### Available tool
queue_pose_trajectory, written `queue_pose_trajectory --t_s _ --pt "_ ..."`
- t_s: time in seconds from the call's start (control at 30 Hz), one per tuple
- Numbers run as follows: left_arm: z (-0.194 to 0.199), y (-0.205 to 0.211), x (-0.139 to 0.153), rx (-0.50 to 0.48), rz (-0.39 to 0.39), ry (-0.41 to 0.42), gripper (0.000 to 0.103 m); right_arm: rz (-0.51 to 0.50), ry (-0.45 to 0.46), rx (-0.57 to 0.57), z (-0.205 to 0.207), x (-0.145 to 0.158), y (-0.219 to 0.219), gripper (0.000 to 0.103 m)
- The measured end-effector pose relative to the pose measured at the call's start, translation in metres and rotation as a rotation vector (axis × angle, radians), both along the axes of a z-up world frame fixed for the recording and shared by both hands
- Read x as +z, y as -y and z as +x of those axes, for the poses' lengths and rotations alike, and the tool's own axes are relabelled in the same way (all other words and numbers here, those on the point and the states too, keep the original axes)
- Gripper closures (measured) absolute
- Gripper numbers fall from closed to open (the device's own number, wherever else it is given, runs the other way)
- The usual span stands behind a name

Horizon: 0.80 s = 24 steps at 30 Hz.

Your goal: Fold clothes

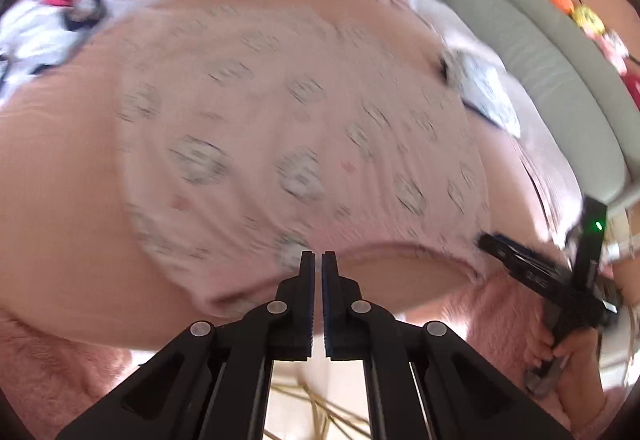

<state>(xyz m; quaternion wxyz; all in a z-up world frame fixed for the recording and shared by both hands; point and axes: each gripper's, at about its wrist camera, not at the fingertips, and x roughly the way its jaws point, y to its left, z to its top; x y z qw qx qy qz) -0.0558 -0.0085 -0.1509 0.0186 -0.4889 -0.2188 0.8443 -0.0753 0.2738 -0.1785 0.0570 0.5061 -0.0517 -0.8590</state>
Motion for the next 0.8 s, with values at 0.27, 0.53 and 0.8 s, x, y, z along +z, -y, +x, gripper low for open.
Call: queue_pose_trajectory --t_s 0.27,0.53,0.8 --pt "0.006 0.004 -0.036 -0.023 -0.005 0.205 0.101 0.150 0.060 0.062 -0.001 -0.011 0.028 0.056" --pt "0.013 0.003 -0.012 0.018 0.011 0.025 0.101 -0.242 0.116 -0.166 0.018 -0.009 -0.017 0.052" --pt "-0.002 -0.006 -0.012 -0.035 -0.052 -0.008 0.101 -0.290 0.129 -0.098 0.012 -0.013 -0.006 0.050"
